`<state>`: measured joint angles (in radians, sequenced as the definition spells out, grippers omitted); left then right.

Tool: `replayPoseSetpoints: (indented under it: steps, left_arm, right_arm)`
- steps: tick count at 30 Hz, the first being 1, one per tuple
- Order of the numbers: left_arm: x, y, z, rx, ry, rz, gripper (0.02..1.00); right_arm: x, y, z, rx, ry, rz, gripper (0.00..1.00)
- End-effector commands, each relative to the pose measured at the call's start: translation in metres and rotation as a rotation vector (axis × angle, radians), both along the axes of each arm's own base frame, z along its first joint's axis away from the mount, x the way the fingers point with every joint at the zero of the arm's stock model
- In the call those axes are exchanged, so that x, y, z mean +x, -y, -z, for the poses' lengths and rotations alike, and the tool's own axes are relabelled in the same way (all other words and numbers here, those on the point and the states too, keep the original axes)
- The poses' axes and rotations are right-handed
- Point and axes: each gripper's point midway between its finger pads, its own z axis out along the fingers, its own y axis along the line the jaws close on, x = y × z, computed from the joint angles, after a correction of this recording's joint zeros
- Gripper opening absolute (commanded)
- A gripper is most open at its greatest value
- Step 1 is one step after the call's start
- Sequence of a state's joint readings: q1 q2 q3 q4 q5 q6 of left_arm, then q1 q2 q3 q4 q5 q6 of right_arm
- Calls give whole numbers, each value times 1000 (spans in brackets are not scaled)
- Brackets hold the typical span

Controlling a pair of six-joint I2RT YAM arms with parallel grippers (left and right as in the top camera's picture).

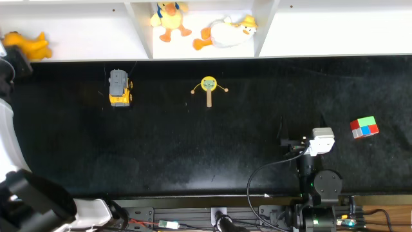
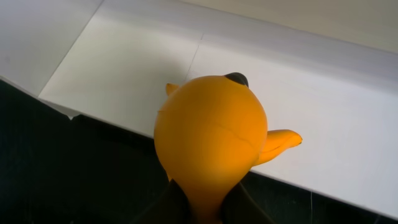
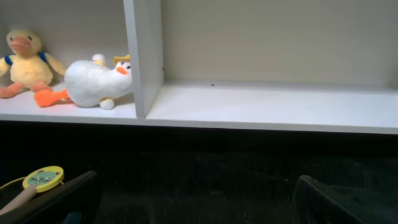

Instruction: Store Toys

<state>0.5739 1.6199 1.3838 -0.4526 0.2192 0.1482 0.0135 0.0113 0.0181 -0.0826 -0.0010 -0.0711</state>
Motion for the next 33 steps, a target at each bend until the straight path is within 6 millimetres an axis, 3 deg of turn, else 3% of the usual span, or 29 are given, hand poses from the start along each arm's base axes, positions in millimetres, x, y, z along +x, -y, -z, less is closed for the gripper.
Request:
replayPoseSetpoints:
  steps: [1,9,21,28,33]
  left_arm:
    - [13,-5,-1,-11,-5,-15,148]
    - [25,-6,12,-1,-44,-22,148]
    - [34,9,21,55,-93,-33,163]
    - [39,7,37,44,-117,-31,167]
    - [44,5,36,52,-99,-31,163]
  right_arm:
    - [0,0,4,5,-2,-3,996]
    - [0,0,4,5,-2,-3,996]
    - [0,0,4,5,-2,-3,996]
    - [0,0,4,5,-2,-3,993]
    - [0,0,4,5,-2,-3,993]
